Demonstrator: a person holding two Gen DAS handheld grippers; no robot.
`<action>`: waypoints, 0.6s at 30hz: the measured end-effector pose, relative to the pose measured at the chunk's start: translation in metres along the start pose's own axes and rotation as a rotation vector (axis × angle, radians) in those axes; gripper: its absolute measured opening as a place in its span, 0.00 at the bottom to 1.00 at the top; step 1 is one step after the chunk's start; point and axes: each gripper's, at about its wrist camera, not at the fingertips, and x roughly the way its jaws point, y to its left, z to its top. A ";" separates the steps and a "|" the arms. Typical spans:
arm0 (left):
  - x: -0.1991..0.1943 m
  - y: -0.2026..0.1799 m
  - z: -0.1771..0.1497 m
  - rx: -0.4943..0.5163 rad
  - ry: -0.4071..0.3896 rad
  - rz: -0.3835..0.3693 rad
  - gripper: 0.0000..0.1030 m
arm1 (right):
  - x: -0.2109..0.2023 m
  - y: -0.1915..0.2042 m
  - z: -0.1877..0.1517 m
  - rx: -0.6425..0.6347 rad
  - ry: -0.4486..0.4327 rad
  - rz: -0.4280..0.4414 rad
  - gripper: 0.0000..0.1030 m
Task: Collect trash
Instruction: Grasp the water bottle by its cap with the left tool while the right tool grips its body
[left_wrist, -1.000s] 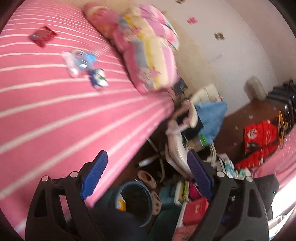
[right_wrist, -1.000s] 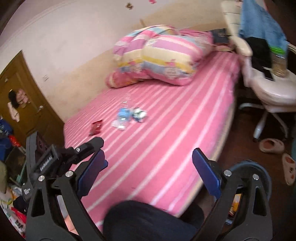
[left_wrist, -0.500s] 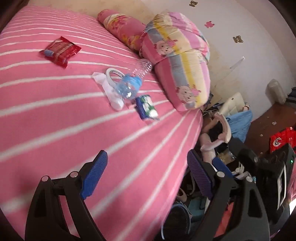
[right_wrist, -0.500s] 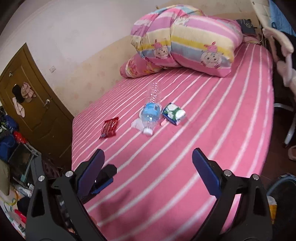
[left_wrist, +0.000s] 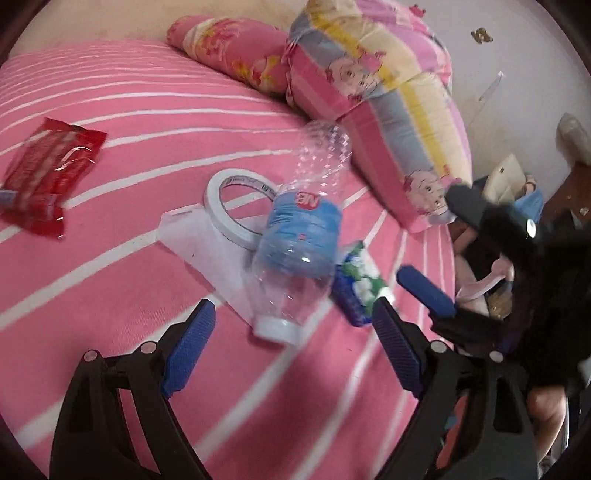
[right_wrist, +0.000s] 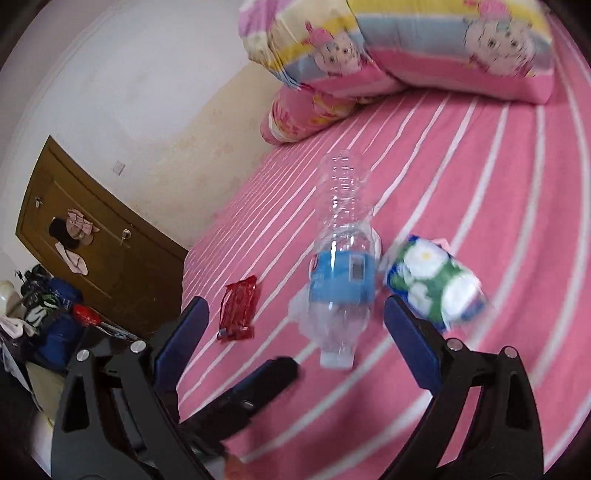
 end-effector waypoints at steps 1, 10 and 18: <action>0.004 0.002 0.001 -0.001 0.003 -0.014 0.81 | 0.011 -0.006 0.005 0.029 0.028 0.018 0.92; 0.038 0.003 -0.004 0.052 0.073 -0.046 0.64 | 0.045 -0.029 0.012 0.126 0.092 0.030 0.92; 0.041 0.007 -0.007 0.050 0.074 -0.017 0.53 | 0.059 -0.024 0.015 0.050 0.096 -0.032 0.92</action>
